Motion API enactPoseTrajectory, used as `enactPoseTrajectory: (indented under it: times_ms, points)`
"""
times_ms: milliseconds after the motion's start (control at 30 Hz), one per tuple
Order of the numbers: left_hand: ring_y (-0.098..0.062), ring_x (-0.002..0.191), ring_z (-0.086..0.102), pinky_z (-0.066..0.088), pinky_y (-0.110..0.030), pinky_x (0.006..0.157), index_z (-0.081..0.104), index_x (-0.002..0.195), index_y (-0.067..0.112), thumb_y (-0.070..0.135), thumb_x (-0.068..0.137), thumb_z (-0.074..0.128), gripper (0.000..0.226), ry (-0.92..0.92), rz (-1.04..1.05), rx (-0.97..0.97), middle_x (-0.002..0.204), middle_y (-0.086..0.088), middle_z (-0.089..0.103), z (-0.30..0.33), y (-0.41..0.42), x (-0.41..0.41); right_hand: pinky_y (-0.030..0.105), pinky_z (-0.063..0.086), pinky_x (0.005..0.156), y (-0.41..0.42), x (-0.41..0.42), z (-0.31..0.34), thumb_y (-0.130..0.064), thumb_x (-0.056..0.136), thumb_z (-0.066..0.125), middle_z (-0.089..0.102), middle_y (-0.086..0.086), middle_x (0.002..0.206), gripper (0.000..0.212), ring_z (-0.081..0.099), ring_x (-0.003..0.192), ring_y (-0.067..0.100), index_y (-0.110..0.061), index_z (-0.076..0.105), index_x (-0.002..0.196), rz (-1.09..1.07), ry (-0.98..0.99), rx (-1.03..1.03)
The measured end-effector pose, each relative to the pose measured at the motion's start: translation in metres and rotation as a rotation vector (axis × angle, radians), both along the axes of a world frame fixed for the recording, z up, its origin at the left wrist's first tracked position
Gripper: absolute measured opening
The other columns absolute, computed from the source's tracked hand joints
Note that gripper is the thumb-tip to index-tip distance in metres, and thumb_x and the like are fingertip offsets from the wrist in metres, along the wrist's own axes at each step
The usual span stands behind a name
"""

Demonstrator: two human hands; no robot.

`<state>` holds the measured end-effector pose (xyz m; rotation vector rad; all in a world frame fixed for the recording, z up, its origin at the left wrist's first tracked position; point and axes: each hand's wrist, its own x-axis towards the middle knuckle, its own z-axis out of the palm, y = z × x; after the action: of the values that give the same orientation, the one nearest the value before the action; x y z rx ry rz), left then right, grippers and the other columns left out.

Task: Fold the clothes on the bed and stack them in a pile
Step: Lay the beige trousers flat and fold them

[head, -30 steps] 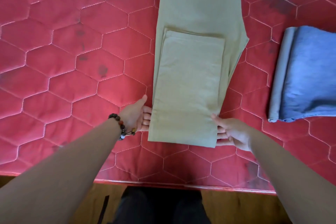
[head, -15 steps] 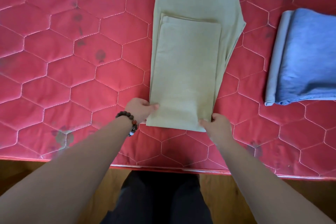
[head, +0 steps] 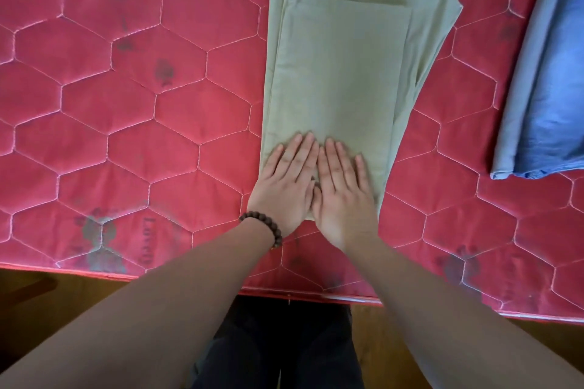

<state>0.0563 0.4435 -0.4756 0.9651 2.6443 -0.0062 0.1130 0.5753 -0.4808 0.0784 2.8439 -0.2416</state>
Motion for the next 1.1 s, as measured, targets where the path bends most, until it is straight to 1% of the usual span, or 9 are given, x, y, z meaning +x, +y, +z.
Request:
enactPoseTrajectory:
  times_ms: [100,233,333,433,500,567,700,867,1100]
  points:
    - [-0.025,0.150,-0.004,0.001,-0.044,0.122,0.005,0.154,0.010,0.039,0.098,0.023,0.065,0.000,0.027,0.036,0.162,-0.010,-0.001,-0.003,-0.002,-0.001,0.049,0.006,0.121,0.018,0.007,-0.004,-0.039,0.101,0.022,0.005,0.004,0.163,0.062,0.004,0.150,0.019,-0.010,0.010,0.155,0.074,0.040,0.006]
    - [-0.027,0.150,-0.003,0.002,-0.047,0.121,0.006,0.154,0.010,0.046,0.096,0.031,0.073,-0.026,0.096,0.026,0.162,-0.015,-0.002,0.002,-0.005,0.002,0.051,0.007,0.121,0.025,0.012,0.002,-0.037,0.101,0.022,0.006,0.006,0.163,0.062,0.003,0.150,0.019,-0.010,0.009,0.155,-0.043,0.024,0.018]
    - [-0.027,0.150,-0.004,0.002,-0.047,0.121,0.003,0.154,0.011,0.049,0.096,0.028,0.074,-0.025,0.132,0.023,0.161,-0.016,-0.004,0.005,0.008,-0.010,0.050,0.007,0.121,0.018,0.002,0.004,-0.035,0.100,0.024,0.012,0.009,0.161,0.061,0.007,0.150,0.020,-0.006,0.013,0.153,-0.099,0.046,0.025]
    - [-0.026,0.149,-0.009,-0.003,-0.043,0.121,-0.002,0.154,0.019,0.041,0.098,0.023,0.065,0.011,0.101,0.032,0.162,-0.013,-0.008,0.002,0.032,-0.049,0.049,0.011,0.121,0.023,-0.038,0.001,-0.031,0.101,0.029,0.022,0.006,0.159,0.056,0.016,0.148,0.019,-0.007,0.022,0.151,-0.098,0.122,0.006]
    - [-0.027,0.149,-0.013,-0.006,-0.043,0.121,-0.008,0.153,0.023,0.038,0.098,0.016,0.062,0.049,0.103,0.032,0.161,-0.012,-0.012,-0.002,0.048,-0.085,0.047,0.010,0.121,0.032,-0.076,-0.001,-0.030,0.101,0.030,0.025,0.004,0.158,0.054,0.019,0.147,0.019,-0.008,0.026,0.151,-0.109,0.163,0.002]
    - [-0.029,0.148,-0.013,-0.007,-0.044,0.120,-0.007,0.154,0.027,0.039,0.098,0.015,0.061,0.071,0.124,0.039,0.161,-0.013,-0.013,-0.005,0.062,-0.125,0.048,0.007,0.121,0.045,-0.114,-0.004,-0.032,0.101,0.026,0.023,0.001,0.159,0.055,0.016,0.148,0.019,-0.012,0.025,0.153,-0.118,0.170,0.020]
    - [-0.029,0.149,-0.006,-0.003,-0.050,0.120,0.000,0.155,0.028,0.052,0.095,0.020,0.068,0.100,0.128,0.036,0.161,-0.019,-0.008,-0.008,0.070,-0.176,0.050,0.005,0.120,0.084,-0.172,-0.010,-0.040,0.102,0.024,0.015,-0.001,0.162,0.053,0.010,0.150,0.022,-0.033,0.019,0.154,-0.122,0.176,0.069]
    - [-0.029,0.150,-0.003,0.004,-0.055,0.119,0.006,0.155,0.028,0.055,0.093,0.024,0.070,0.116,0.106,0.055,0.161,-0.020,-0.003,-0.011,0.070,-0.175,0.050,0.003,0.121,0.095,-0.184,-0.013,-0.040,0.101,0.027,0.012,0.001,0.163,0.053,0.008,0.150,0.020,-0.035,0.020,0.153,-0.147,0.216,0.063]
    - [-0.026,0.150,0.004,0.006,-0.055,0.119,0.013,0.155,0.029,0.055,0.093,0.029,0.069,0.117,0.098,0.080,0.162,-0.017,0.004,-0.011,0.069,-0.178,0.051,0.003,0.120,0.095,-0.186,-0.011,-0.036,0.099,0.027,0.014,0.002,0.162,0.055,0.009,0.150,0.020,-0.031,0.022,0.153,-0.149,0.192,0.012]
